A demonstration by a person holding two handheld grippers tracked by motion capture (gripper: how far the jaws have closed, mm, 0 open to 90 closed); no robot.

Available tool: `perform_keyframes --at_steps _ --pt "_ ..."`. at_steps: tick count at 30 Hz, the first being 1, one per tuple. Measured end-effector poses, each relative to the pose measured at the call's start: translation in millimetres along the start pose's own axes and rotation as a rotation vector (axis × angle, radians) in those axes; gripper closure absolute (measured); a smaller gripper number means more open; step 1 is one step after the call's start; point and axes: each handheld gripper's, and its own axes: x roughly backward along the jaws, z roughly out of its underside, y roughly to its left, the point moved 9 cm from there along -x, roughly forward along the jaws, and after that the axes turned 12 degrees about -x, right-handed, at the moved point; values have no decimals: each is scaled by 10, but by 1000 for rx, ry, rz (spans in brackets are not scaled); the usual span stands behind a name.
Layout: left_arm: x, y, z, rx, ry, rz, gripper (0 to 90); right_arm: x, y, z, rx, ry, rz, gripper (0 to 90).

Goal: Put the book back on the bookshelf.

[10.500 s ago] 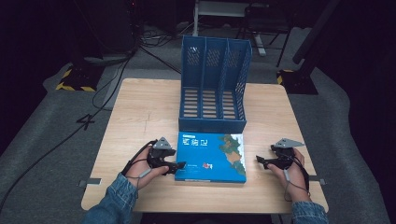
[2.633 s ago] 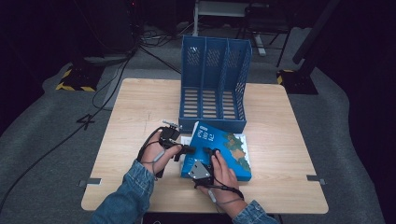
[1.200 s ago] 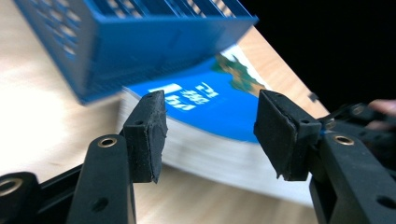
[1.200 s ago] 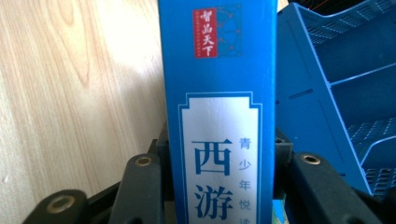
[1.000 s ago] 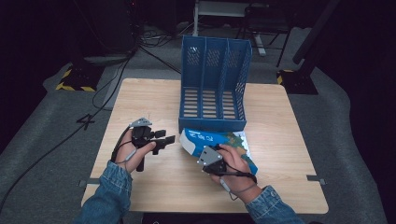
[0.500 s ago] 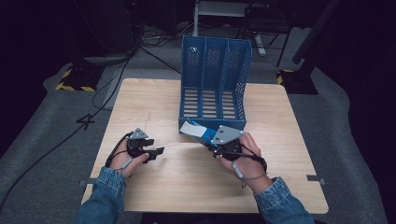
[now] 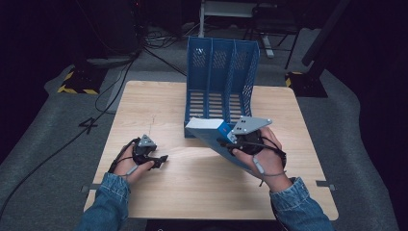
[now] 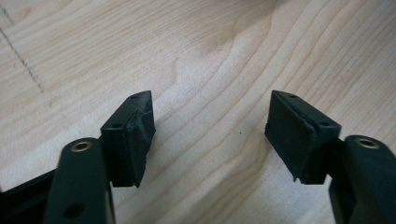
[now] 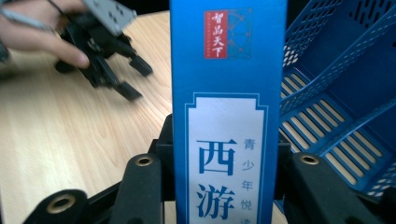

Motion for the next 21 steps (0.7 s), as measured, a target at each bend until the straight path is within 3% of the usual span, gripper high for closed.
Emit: perform_keyframes --at_steps 2,9,13,21 --pt "-18 12 0 -21 -5 -11 317 33 -11 -34 -24 -12 -16 618" --pt "-30 62 9 16 4 -28 233 122 -60 -137 -106 -65 -69 619" --pt "-39 64 11 7 15 -32 205 165 -74 -184 -138 -92 -95 618" --pt "-48 80 5 5 17 -37 185 256 -141 -316 -176 -146 -95 618"
